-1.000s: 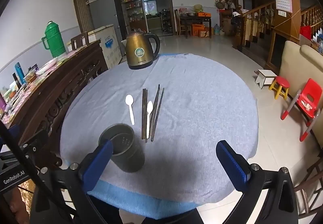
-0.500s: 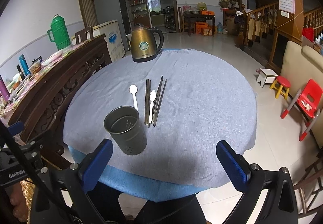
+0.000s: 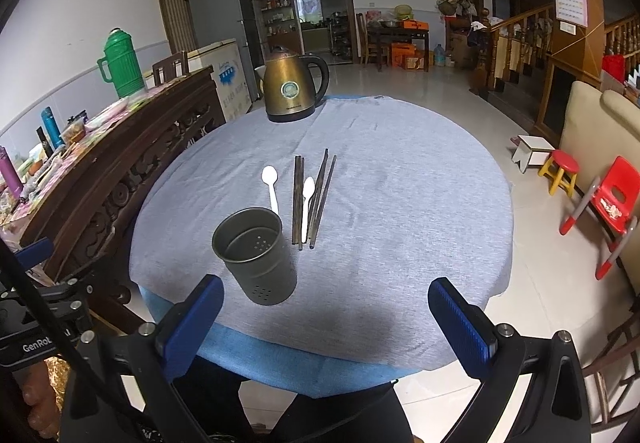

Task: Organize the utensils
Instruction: 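Move both grippers toward the white spoons and dark chopsticks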

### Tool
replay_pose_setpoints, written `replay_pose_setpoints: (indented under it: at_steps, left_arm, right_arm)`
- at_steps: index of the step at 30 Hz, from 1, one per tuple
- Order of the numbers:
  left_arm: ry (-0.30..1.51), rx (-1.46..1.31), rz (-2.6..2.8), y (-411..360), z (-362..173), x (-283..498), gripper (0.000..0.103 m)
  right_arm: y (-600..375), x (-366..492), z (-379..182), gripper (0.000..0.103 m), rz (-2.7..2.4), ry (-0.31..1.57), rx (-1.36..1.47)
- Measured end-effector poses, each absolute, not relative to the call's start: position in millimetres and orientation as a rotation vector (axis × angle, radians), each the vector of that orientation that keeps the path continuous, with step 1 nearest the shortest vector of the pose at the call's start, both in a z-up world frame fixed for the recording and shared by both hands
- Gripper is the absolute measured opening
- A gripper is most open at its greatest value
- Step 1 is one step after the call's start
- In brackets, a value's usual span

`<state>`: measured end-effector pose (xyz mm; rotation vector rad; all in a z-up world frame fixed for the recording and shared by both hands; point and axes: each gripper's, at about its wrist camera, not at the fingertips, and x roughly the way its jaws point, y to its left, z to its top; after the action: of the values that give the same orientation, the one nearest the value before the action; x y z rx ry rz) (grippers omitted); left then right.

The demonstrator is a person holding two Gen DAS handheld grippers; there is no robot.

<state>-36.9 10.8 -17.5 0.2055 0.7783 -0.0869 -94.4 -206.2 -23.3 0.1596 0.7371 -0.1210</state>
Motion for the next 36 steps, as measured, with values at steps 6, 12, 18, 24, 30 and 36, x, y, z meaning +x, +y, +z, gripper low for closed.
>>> replay_pose_setpoints:
  at_steps: [6,12,18,24,30,36]
  left_arm:
    - [0.778,0.201,-0.085,11.7,-16.3,-35.8,0.103]
    - [0.778,0.197,-0.084,11.9,-16.8,-35.1,0.103]
    - [0.776,0.193,-0.079,12.5,-17.1,-33.9,0.103]
    - [0.775,0.189,-0.074,13.7,-17.1,-30.3,0.103]
    - [0.780,0.188,-0.070,13.9,-17.5,-26.8,0.103]
    - [0.782,0.186,-0.064,14.8,-19.0,-22.5,0.103]
  right_arm:
    - [-205.0,-92.4,-22.9,0.103,-0.120,0.736,0.155]
    - [-206.6,-92.1,-20.0,0.103,-0.127,0.723,0.158]
    - [-206.8,-88.2,-14.0,0.103,-0.130,0.708,0.151]
    - [-205.3,-84.0,-10.3,0.103,-0.128,0.699,0.146]
    - [-205.2,-81.7,-9.4,0.103,-0.120,0.694,0.151]
    - [-205.2,-79.4,-8.8,0.103,-0.116,0.686,0.152]
